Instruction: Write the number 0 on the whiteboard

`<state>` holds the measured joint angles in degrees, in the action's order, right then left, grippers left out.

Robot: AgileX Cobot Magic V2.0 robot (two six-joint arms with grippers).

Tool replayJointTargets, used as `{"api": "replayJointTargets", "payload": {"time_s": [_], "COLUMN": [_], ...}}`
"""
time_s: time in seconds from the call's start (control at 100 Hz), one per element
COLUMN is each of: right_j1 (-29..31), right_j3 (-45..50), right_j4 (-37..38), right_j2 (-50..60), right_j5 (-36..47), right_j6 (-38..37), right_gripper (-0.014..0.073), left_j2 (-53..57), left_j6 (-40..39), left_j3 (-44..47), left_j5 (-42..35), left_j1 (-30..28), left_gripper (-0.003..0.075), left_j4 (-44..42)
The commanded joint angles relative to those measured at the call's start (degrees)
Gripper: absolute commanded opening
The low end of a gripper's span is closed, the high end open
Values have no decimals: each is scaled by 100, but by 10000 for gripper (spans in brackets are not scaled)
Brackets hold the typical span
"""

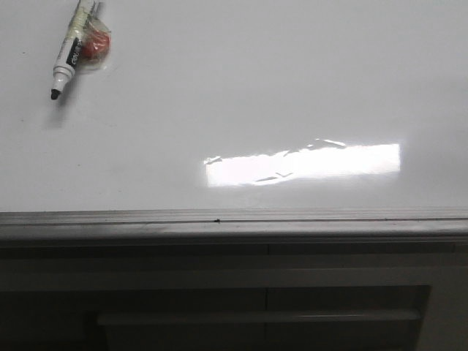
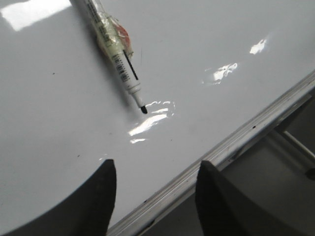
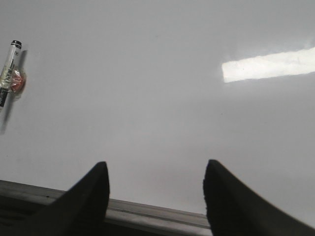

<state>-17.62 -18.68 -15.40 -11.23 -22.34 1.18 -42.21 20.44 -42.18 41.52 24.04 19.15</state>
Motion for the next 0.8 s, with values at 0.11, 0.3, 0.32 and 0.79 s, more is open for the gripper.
{"api": "replayJointTargets", "payload": {"time_s": [0.11,0.3,0.32,0.79], "right_j1": [10,10,10,10], "right_j3": [-202,-202,-202,-202], "right_j4": [34,34,34,34], "right_j2": [-122,-122,-122,-122], "right_j5": [415,415,415,415], "right_j6": [90,90,90,90], "right_gripper": [370,370,370,370], "left_j2": [-1317,-2186,-2256,-3003], "left_j6": [-888,-985,-985,-974], "left_j3": [-723,-978,-993,-1019], "left_j5": [-757,-1100,-1125,-1267], "left_j1": [278,278,278,278], "left_gripper": [348,348,348,27], "left_j4": [48,190,190,103]}}
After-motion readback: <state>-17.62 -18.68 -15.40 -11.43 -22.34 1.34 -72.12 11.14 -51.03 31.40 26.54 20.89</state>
